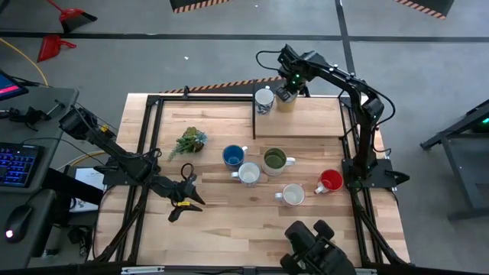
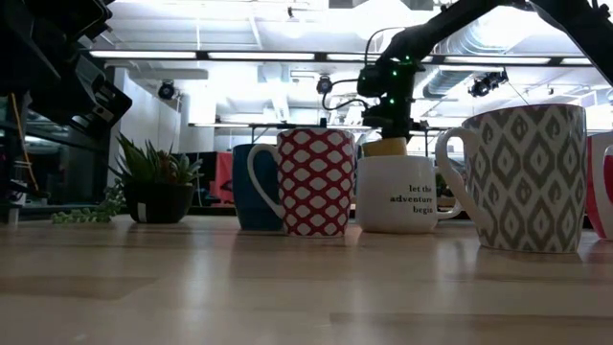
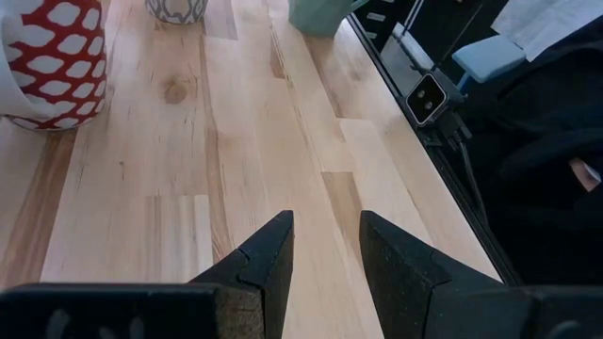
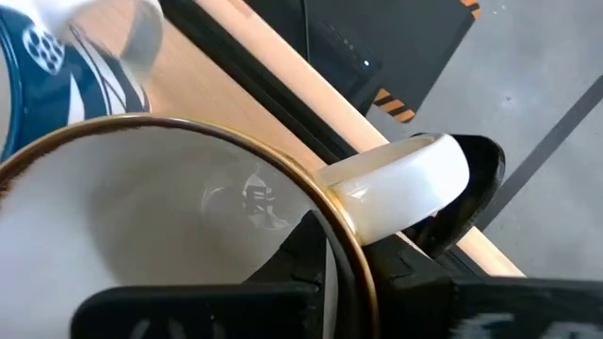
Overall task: Place coffee mugs
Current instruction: Put the yellow mug on the shelf
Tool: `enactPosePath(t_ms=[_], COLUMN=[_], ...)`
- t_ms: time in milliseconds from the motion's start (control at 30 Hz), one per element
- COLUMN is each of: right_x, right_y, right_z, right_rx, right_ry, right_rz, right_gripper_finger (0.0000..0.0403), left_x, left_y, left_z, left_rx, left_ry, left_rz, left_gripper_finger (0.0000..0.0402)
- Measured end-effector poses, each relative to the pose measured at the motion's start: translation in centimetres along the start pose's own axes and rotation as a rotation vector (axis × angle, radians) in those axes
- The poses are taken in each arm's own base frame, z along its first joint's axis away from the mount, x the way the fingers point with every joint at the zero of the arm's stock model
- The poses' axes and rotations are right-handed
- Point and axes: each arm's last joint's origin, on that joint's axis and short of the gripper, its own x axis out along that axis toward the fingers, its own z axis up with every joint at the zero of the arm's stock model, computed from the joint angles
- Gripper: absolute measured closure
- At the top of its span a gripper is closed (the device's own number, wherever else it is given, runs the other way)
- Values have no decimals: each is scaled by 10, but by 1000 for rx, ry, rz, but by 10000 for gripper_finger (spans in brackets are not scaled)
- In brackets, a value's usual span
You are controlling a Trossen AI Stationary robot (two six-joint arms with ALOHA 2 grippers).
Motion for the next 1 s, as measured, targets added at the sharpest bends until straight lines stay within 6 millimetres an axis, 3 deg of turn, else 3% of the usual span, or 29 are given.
enactPosePath(t_ms=[733,1000], right_x=[0,0], right_y=[3,3], right_z=[-1,-2], right_rx=[-22,-26], right_ry=[13,16], right_rz=[74,80], right_gripper_finger=[366,333], left_x=[0,0], left_y=[0,0], left_z=[0,0], left_rx=[0,0], left_ry=[0,0], left_rz=[0,0], left_gripper_finger=[289,289])
